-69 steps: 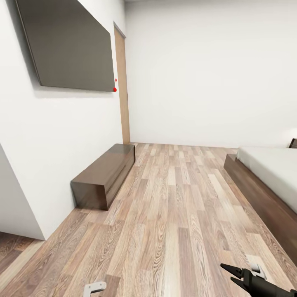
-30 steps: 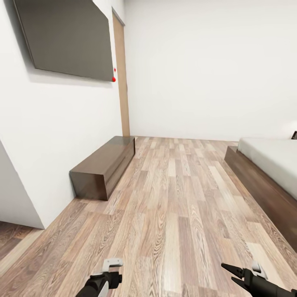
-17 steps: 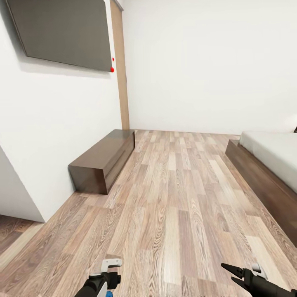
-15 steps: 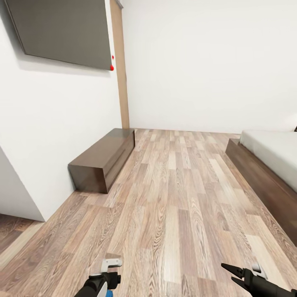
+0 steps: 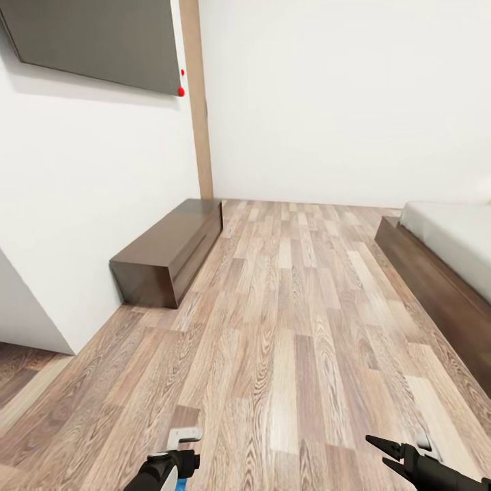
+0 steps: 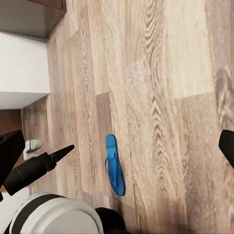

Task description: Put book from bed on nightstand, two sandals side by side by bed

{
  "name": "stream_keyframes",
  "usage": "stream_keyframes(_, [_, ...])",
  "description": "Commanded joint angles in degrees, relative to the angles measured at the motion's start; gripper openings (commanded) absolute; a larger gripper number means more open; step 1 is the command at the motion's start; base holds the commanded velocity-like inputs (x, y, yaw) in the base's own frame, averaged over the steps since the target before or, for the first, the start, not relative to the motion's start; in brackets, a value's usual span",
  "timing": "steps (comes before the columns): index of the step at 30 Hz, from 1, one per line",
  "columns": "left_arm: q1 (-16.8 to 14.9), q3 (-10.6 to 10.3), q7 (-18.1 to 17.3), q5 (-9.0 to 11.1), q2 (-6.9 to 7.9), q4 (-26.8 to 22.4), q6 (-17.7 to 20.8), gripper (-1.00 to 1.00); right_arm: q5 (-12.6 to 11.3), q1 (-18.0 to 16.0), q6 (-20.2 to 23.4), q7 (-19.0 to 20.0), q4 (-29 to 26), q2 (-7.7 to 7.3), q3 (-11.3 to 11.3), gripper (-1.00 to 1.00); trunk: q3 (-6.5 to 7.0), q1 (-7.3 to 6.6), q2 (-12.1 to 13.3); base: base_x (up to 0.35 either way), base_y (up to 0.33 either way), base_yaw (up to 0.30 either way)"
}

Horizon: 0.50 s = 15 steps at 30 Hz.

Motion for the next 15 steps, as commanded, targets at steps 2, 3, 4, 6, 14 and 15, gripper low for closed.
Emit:
stream_keyframes(2, [0.0, -0.3, 0.5, 0.6, 0.04, -0.1, 0.3, 1.0, -0.1, 0.0, 0.4, 0.1, 0.0, 0.0, -0.1, 1.0, -0.5, 0.04, -0.1, 0.0, 0.0, 0.0])
stream_keyframes(3, [0.0, -0.3, 0.5, 0.6, 0.06, -0.1, 0.3, 1.0, -0.1, 0.0, 0.4, 0.1, 0.0, 0.0, -0.1, 1.0, -0.72, 0.06, -0.1, 0.0, 0.0, 0.0])
stream_keyframes(4, [0.0, -0.3, 0.5, 0.6, 0.07, -0.1, 0.3, 1.0, -0.1, 0.0, 0.4, 0.1, 0.0, 0.0, -0.1, 1.0, -0.95, 0.09, -0.1, 0.0, 0.0, 0.0])
stream_keyframes(6, [0.0, -0.2, 0.5, 0.6, 0.11, -0.1, 0.3, 1.0, -0.1, 0.0, 0.4, 0.1, 0.0, 0.0, -0.1, 1.0, -1.39, 0.14, -0.1, 0.0, 0.0, 0.0])
stream_keyframes(14, [0.0, -0.2, 0.5, 0.6, 0.11, -0.1, 0.2, 1.0, -0.1, 0.0, 0.4, 0.1, -0.1, 0.0, -0.1, 1.0, -3.16, 0.35, -0.2, 0.0, 0.0, 0.0])
stream_keyframes(15, [0.0, -0.2, 0.5, 0.6, 0.12, -0.1, 0.1, 1.0, -0.1, 0.0, 0.4, 0.1, -0.1, 0.0, -0.1, 1.0, -3.38, 0.37, -0.2, 0.0, 0.0, 0.0])
